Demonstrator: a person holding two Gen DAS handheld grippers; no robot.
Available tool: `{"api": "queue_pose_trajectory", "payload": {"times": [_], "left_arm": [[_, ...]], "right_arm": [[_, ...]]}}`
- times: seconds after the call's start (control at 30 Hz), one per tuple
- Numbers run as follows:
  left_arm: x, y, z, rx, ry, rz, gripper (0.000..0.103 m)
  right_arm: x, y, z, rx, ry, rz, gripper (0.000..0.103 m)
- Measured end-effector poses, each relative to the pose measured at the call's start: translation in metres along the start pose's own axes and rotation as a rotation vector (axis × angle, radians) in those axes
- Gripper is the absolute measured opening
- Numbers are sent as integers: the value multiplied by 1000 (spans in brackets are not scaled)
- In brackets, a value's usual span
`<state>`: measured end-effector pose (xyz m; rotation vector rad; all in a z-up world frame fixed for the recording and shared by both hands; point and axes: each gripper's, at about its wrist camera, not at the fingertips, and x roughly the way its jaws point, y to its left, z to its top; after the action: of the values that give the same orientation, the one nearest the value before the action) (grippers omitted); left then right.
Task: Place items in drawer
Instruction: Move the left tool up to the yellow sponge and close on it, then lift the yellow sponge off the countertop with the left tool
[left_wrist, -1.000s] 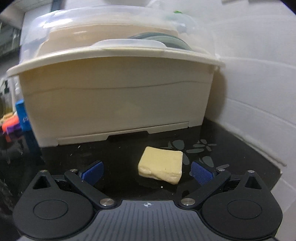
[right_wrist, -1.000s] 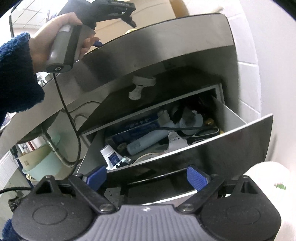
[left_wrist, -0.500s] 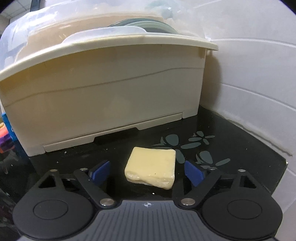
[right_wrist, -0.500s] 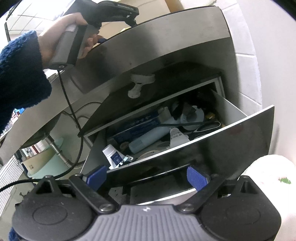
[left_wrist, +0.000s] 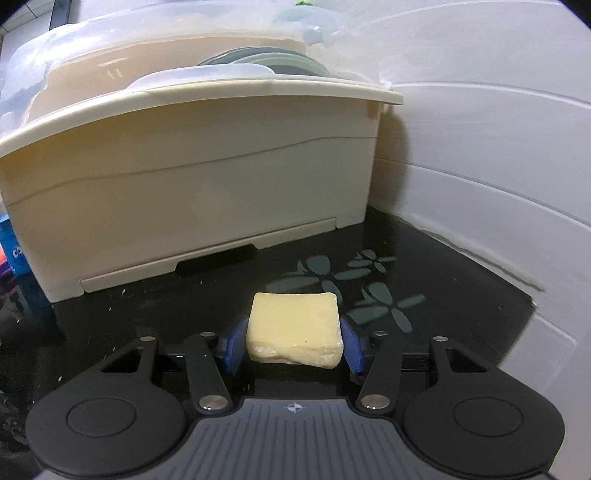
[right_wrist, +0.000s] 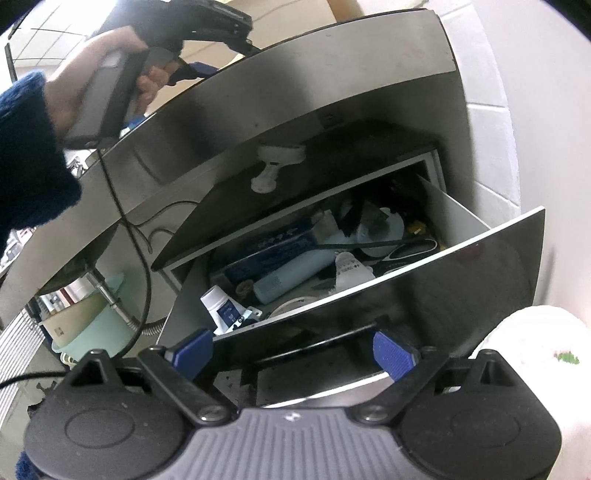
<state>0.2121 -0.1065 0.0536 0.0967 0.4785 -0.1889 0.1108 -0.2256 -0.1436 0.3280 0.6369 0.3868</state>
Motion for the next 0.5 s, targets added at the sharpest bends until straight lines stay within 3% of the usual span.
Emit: {"api": "queue_pose_trajectory", "payload": {"times": [0.5], "left_arm": [[-63, 29, -44, -28, -40, -30, 52]], "right_arm": [[0, 7, 1, -34, 10, -13, 94]]}}
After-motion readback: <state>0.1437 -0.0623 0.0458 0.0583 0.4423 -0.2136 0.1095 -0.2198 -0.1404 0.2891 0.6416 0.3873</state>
